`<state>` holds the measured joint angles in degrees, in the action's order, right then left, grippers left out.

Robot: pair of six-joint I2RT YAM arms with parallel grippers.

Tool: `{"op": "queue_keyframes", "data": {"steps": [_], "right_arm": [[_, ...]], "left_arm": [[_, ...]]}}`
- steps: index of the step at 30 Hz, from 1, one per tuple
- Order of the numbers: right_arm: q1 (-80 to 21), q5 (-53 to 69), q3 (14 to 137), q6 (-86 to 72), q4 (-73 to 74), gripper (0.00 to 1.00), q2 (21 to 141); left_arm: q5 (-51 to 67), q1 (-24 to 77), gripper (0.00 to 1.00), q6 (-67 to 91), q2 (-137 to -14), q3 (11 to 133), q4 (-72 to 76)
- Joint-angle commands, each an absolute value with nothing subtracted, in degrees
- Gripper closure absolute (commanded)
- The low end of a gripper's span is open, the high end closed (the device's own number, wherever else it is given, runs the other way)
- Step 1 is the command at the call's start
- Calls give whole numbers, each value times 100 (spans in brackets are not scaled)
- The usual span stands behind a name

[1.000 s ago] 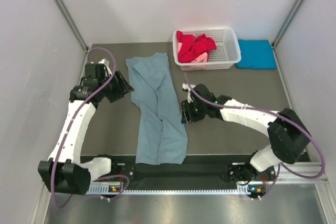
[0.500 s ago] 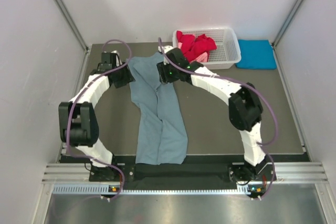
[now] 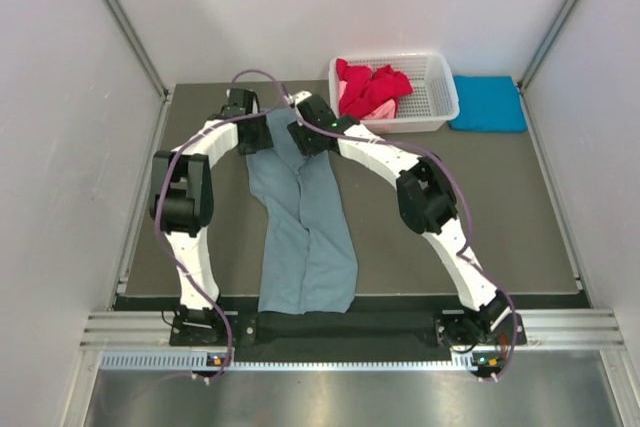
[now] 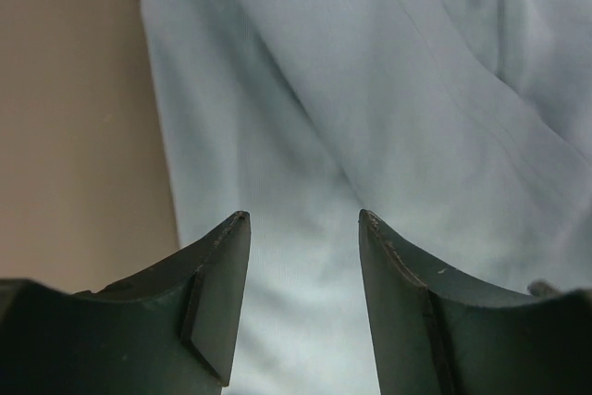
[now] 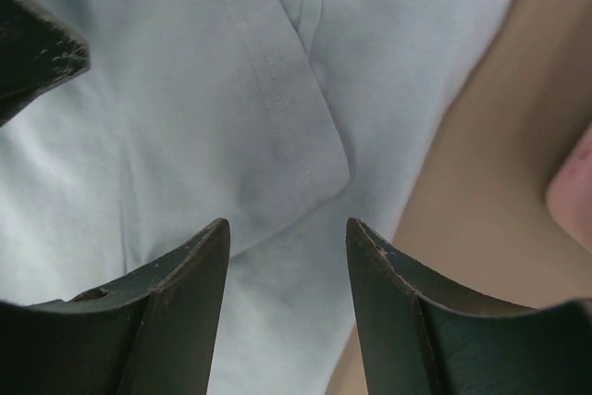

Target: Fold and stack the t-shirts

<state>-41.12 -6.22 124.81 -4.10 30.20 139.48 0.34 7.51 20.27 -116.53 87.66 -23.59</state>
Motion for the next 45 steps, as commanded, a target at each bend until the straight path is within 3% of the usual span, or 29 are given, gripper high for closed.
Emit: {"op": "queue_keyframes", "data": {"steps": [1, 8, 17, 25, 34, 40, 45], "right_arm": [[-4008, -493, 13024, -403, 3023, 46, 14308], [-3832, -237, 14062, -1150, 3042, 46, 15248], [-3200, 474, 14792, -2882, 1498, 49, 15864], [-3059, 1124, 15012, -3322, 685, 50, 15672], [-3217, 1863, 14380, -3138, 1625, 45, 14416], [-3436, 1811, 13056, -2506, 2433, 41, 12869], [-3770, 1679, 11631, -2057, 3268, 37, 11421]], "left_arm": [[-255, 694, 44, 2188, -12110, 9228, -2566], [-26, 580, 42, 2381, -13602, 11043, -3295], [983, 123, 42, 2838, -15010, 13181, -3498], [1424, -132, 41, 2786, -14828, 13280, -3129], [1205, -158, 37, 2558, -13082, 12306, -3454], [1020, -79, 37, 2496, -11281, 10506, -3638], [958, -18, 36, 2496, -9636, 8239, -3788]]}}
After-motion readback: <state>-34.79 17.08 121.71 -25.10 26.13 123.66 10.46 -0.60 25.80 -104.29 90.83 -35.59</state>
